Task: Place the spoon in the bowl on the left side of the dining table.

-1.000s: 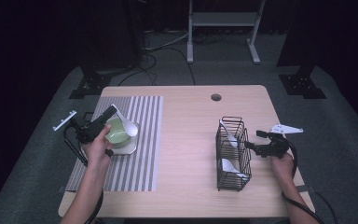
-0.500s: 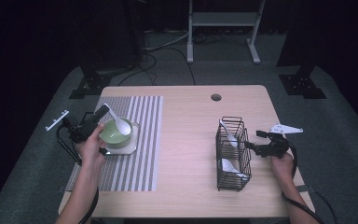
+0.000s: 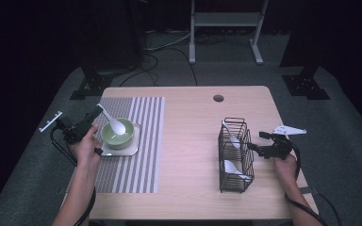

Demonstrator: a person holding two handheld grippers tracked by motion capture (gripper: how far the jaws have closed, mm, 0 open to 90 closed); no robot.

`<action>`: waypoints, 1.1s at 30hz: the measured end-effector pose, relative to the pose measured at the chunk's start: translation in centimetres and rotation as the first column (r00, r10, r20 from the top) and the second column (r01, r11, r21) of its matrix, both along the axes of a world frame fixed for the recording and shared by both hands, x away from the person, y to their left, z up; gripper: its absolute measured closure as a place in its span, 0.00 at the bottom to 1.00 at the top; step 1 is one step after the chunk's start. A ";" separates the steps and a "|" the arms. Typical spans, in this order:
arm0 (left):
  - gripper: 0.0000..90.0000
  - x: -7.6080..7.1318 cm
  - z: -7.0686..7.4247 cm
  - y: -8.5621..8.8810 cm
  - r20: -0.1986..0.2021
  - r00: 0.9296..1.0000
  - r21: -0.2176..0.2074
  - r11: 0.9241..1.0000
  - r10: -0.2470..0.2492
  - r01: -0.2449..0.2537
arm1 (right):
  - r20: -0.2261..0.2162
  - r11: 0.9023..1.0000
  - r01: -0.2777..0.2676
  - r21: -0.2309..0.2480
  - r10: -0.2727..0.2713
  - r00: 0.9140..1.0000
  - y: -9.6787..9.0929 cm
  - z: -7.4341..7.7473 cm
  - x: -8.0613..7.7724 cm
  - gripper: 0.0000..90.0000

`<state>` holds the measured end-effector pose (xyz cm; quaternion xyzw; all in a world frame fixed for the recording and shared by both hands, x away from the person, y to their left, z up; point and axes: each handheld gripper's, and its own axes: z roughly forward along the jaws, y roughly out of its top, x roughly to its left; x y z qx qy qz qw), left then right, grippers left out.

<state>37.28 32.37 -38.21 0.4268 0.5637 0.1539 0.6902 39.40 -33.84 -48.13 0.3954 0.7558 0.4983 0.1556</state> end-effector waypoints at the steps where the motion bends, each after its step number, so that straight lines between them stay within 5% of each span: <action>1: 0.94 0.0 0.0 0.1 -0.001 1.000 0.003 1.000 0.003 -0.003 | 0.000 1.000 0.000 0.000 0.000 1.000 0.0 0.0 0.0 0.14; 33: 0.94 0.4 -3.2 2.6 -0.094 0.990 0.027 0.995 0.102 -0.100 | 0.001 1.000 0.000 -0.003 0.000 1.000 0.0 0.0 0.0 0.14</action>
